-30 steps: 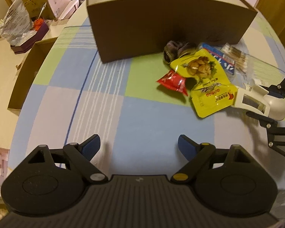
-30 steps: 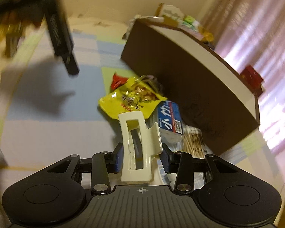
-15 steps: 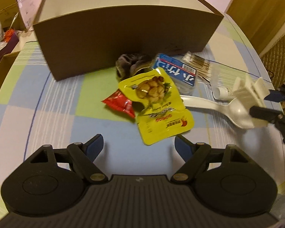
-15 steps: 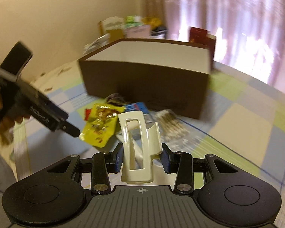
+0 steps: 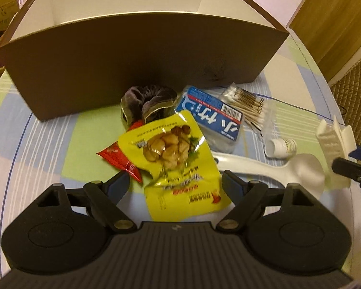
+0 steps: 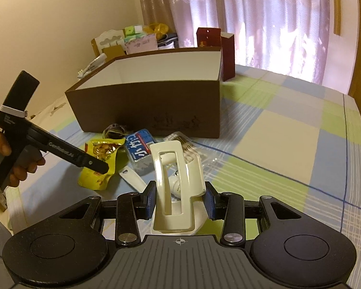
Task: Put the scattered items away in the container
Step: 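Grasp the yellow snack packet with the left gripper while the right holds the clip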
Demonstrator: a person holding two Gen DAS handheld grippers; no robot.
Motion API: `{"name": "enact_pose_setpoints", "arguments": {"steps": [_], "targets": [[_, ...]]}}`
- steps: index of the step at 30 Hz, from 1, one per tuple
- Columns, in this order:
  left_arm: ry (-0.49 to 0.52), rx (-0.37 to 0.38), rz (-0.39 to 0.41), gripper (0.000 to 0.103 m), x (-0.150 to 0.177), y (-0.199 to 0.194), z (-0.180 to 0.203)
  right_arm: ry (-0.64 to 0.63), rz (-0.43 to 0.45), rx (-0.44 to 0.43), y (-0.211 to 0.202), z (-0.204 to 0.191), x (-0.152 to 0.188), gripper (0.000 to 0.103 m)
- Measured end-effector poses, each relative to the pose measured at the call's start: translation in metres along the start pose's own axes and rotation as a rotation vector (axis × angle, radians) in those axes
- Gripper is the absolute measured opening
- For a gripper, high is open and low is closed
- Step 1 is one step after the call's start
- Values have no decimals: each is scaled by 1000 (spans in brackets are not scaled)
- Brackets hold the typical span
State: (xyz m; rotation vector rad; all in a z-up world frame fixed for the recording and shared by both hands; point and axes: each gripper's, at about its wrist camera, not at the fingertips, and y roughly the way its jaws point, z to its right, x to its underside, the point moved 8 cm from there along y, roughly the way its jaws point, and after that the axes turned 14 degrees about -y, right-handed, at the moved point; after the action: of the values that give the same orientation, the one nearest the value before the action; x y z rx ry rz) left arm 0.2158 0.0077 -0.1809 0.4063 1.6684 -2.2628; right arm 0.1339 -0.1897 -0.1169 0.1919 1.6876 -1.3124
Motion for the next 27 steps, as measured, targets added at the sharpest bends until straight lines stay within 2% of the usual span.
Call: {"name": "enact_pose_setpoints", "arguments": {"steps": [5,7,8,9,12,20,27], "targets": [[6,-39,-19,80,0,17,0,8,-9,4,3,0,4,43],[54,-63,13,66,0,18,3,14,-13,5,3,1,4,43],[81,-68,28,48,1,17,3,17,-15,8,3,2,5,43],[97,-70,36,41,1,16,2,20,-16,9,4,3,5,43],[66,-4,14,25,3,10,-8,25,-21,10,4,4,7,43],[79,7,6,20,25,-22,-31,24,-22,-11,9,1,4,43],[180,-8,61,18,29,-55,-23,5,-11,-39,15,-6,-4,43]]}}
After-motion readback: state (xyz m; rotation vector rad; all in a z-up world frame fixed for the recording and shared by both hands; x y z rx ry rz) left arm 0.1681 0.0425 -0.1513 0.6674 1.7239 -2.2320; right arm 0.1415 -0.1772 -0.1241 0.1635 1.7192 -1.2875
